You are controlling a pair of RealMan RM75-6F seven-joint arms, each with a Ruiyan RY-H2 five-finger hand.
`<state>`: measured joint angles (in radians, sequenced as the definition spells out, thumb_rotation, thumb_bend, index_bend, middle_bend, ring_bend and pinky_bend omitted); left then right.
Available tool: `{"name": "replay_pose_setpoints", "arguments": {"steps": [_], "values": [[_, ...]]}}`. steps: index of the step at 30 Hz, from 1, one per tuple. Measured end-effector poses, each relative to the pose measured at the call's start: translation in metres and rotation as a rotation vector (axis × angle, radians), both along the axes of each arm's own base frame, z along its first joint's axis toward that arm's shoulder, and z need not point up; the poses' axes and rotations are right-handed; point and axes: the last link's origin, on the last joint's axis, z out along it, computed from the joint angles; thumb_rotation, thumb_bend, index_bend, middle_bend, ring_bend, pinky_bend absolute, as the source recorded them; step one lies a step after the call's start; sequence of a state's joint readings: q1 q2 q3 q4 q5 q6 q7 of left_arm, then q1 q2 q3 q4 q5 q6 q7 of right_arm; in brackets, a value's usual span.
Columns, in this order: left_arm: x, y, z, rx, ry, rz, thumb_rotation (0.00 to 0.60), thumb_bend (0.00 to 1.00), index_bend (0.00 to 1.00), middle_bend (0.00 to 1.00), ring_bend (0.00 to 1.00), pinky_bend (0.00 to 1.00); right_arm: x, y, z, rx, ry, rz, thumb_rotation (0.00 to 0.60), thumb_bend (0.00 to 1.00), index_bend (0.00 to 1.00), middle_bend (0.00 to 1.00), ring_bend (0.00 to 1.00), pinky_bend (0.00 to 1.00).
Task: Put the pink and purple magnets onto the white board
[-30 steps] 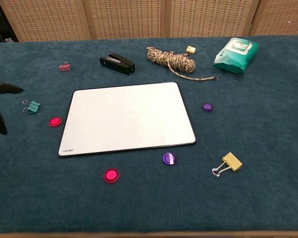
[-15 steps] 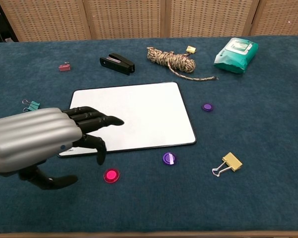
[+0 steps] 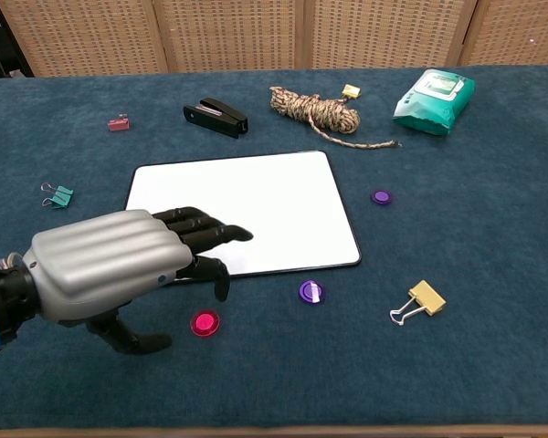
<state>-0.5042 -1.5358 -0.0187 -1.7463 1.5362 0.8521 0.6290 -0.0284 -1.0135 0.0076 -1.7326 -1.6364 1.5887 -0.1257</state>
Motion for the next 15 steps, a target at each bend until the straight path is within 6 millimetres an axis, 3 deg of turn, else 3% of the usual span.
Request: {"name": "replay_pose_setpoints", "arguments": {"steps": [15], "values": [[-0.002,0.009,-0.015,0.009,0.029,0.038,0.600,0.26,0.34,0.00,0.00,0.00,0.000,-0.001,0.000,0.008,-0.004,-0.006,0.600,0.00,0.00,0.00,0.00,0.00]]}}
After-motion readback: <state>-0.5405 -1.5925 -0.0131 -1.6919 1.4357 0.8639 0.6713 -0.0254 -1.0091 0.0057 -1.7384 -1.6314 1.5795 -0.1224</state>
